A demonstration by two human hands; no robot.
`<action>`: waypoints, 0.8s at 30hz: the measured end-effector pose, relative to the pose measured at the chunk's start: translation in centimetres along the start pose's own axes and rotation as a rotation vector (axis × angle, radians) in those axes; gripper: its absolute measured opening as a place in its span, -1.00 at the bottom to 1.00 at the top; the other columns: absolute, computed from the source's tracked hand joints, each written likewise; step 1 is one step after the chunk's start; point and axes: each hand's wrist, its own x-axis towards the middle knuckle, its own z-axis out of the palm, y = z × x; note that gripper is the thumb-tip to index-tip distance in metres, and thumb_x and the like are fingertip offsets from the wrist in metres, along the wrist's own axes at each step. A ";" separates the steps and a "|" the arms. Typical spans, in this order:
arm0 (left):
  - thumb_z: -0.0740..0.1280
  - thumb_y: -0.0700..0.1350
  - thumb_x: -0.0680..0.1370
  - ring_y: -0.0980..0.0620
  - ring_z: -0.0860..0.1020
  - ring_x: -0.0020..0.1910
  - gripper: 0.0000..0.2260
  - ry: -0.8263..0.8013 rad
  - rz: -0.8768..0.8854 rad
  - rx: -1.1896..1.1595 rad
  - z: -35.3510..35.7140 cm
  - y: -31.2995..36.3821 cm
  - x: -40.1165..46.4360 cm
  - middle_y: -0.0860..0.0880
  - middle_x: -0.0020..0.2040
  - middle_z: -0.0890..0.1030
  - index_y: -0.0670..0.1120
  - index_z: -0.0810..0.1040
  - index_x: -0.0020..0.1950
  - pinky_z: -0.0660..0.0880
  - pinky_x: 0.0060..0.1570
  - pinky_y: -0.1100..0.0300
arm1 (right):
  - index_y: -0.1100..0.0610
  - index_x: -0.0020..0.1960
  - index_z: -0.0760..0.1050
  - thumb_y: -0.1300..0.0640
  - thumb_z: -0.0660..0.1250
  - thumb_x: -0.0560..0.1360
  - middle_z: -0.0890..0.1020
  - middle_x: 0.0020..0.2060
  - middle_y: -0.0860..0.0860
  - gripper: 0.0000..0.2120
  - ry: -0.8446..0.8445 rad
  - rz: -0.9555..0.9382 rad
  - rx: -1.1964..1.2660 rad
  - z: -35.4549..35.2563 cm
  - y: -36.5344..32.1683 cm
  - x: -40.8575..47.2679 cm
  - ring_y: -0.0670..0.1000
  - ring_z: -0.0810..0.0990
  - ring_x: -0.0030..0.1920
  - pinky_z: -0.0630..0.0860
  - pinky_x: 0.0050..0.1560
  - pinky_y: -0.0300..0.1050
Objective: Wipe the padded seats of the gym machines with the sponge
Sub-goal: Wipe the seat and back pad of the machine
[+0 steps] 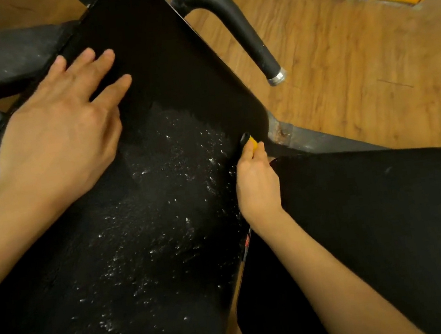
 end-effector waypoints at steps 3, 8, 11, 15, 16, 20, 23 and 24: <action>0.05 -0.06 0.62 -0.16 0.10 0.56 -0.52 -0.015 0.037 0.034 -0.4 -0.1 -0.1 -0.17 0.58 0.14 -0.12 0.25 0.54 -0.03 0.53 -0.06 | 0.36 0.48 0.11 0.39 0.05 0.60 0.29 0.41 0.36 -0.55 0.074 0.089 -0.027 0.5 0.7 3.2 0.26 0.40 0.37 0.48 0.20 0.00; 0.09 -0.09 0.64 -0.19 0.13 0.55 -0.54 0.008 0.072 0.054 -0.7 -0.1 -0.5 -0.21 0.56 0.16 -0.16 0.25 0.53 -0.02 0.52 -0.05 | 0.37 0.36 0.23 0.34 0.02 0.62 0.48 0.22 0.31 -0.68 0.072 0.217 0.016 0.4 -1.1 2.5 0.24 0.55 0.17 0.51 0.06 -0.01; 0.10 -0.09 0.64 -0.20 0.13 0.55 -0.55 0.009 0.080 0.050 -0.7 -0.2 -0.4 -0.21 0.56 0.16 -0.16 0.25 0.53 -0.02 0.52 -0.05 | 0.39 0.49 0.03 0.31 0.00 0.65 0.34 0.36 0.38 -0.56 0.012 0.102 -0.030 0.6 -2.1 -2.2 0.26 0.49 0.29 0.50 0.17 -0.01; 0.11 -0.10 0.63 -0.21 0.15 0.54 -0.55 0.005 0.090 0.055 -0.6 -0.4 -0.5 -0.23 0.56 0.17 -0.18 0.27 0.52 0.00 0.52 -0.06 | 0.34 0.54 -0.05 0.37 0.08 0.61 0.24 0.44 0.36 -0.45 0.016 0.052 -0.063 0.0 -0.4 0.1 0.24 0.37 0.40 0.43 0.27 -0.02; 0.10 -0.09 0.63 -0.21 0.15 0.54 -0.54 0.003 0.089 0.059 -0.6 -0.4 -0.6 -0.22 0.56 0.18 -0.17 0.28 0.52 0.00 0.51 -0.06 | 0.33 0.53 0.00 0.37 0.08 0.60 0.32 0.39 0.34 -0.47 0.042 0.083 -0.052 0.1 0.1 1.7 0.24 0.42 0.35 0.45 0.23 -0.01; 0.04 -0.05 0.62 -0.21 0.13 0.55 -0.51 -0.011 0.094 0.061 -0.4 -0.5 -0.2 -0.21 0.57 0.16 -0.17 0.26 0.53 -0.04 0.50 -0.05 | 0.28 0.50 0.10 0.37 0.13 0.59 0.43 0.28 0.29 -0.49 0.080 0.226 0.124 0.2 -0.3 3.6 0.25 0.51 0.23 0.50 0.12 0.03; 0.03 -0.04 0.61 -0.22 0.12 0.55 -0.50 -0.018 0.092 0.062 -0.5 -0.5 -0.2 -0.21 0.56 0.16 -0.16 0.26 0.53 -0.03 0.50 -0.07 | 0.22 0.54 0.01 0.35 0.19 0.57 0.29 0.42 0.29 -0.39 0.080 0.145 0.155 0.6 -1.8 -2.1 0.22 0.42 0.35 0.49 0.21 -0.01; 0.03 -0.03 0.60 -0.22 0.13 0.54 -0.49 -0.022 0.091 0.063 -0.5 -0.5 -0.3 -0.21 0.56 0.16 -0.16 0.26 0.53 -0.03 0.50 -0.07 | 0.21 0.55 -0.02 0.35 0.19 0.57 0.22 0.46 0.28 -0.36 0.060 0.118 0.182 0.6 -2.1 -4.2 0.21 0.37 0.40 0.48 0.24 -0.03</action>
